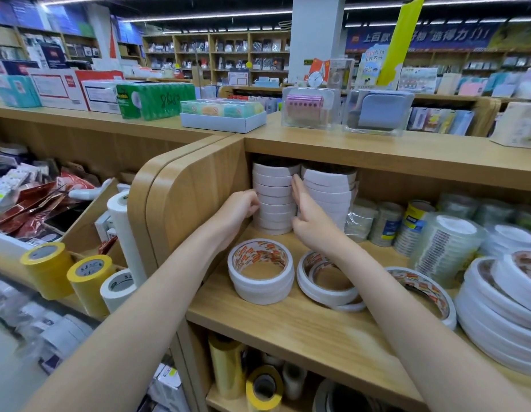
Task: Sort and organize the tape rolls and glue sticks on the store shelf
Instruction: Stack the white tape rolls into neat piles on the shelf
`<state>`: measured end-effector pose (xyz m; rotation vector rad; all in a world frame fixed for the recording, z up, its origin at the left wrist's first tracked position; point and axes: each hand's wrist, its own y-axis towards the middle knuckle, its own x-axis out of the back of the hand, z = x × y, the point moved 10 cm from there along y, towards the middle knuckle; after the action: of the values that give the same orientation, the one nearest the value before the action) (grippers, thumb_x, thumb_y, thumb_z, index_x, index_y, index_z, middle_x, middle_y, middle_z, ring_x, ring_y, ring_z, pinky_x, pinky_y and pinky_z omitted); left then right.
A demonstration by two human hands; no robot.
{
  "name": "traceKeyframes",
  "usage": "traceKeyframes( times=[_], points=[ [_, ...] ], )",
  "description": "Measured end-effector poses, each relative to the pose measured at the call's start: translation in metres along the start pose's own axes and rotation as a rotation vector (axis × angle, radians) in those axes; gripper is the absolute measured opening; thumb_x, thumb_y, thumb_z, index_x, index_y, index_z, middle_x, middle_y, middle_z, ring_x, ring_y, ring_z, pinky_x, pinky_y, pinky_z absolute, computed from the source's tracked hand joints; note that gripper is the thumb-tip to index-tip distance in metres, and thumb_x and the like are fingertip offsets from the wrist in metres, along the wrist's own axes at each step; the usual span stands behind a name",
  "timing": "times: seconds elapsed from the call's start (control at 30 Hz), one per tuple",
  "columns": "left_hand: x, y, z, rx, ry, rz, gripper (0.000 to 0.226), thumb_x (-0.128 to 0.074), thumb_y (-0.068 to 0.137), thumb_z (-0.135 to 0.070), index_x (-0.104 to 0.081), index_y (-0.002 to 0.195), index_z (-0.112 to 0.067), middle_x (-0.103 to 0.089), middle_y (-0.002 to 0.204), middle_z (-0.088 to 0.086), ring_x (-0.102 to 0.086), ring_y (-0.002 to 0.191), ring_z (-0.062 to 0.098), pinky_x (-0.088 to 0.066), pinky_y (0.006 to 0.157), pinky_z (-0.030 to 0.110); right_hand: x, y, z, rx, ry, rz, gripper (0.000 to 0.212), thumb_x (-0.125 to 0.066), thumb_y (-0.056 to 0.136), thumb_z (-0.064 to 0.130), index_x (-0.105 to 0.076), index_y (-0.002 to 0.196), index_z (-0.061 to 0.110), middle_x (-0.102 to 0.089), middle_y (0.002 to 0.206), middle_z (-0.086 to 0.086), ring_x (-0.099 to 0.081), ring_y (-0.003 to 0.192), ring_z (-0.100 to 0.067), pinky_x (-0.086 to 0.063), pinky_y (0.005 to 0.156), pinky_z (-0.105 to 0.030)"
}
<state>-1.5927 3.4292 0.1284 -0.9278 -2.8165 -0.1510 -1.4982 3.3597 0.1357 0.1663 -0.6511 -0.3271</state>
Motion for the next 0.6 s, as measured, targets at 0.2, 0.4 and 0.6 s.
traceKeyframes(
  times=[0.2,0.4,0.6],
  points=[
    [-0.001,0.000,0.010,0.076,-0.105,-0.033,0.019,-0.036,0.091,-0.011,-0.052,0.087,-0.018,-0.048,0.109,0.006,-0.045,0.106,0.021,-0.033,0.083,0.028,0.003,-0.010,-0.005,-0.075,0.143,0.022,0.079,-0.033,0.087,-0.014,0.007,0.148,0.018,-0.008,0.156,-0.005,-0.012,0.143,-0.014,-0.016,0.116,-0.031],
    [-0.014,-0.007,0.014,0.139,-0.085,0.027,0.046,-0.035,0.098,-0.034,-0.036,0.139,-0.015,-0.035,0.146,0.009,-0.045,0.124,0.026,-0.029,0.095,0.033,-0.016,-0.013,-0.021,-0.154,0.083,0.104,0.081,-0.040,0.088,-0.003,0.005,0.148,0.027,-0.007,0.156,-0.003,-0.015,0.142,-0.019,-0.019,0.116,-0.041],
    [-0.018,-0.007,0.006,0.092,-0.053,0.062,0.058,-0.031,0.098,-0.048,-0.025,0.147,-0.018,-0.029,0.151,0.003,-0.037,0.133,0.025,-0.022,0.110,0.036,-0.020,-0.010,-0.018,-0.138,0.036,0.097,0.080,-0.041,0.089,-0.002,0.007,0.148,0.023,-0.007,0.156,-0.004,-0.014,0.142,-0.016,-0.016,0.116,-0.033]
  ],
)
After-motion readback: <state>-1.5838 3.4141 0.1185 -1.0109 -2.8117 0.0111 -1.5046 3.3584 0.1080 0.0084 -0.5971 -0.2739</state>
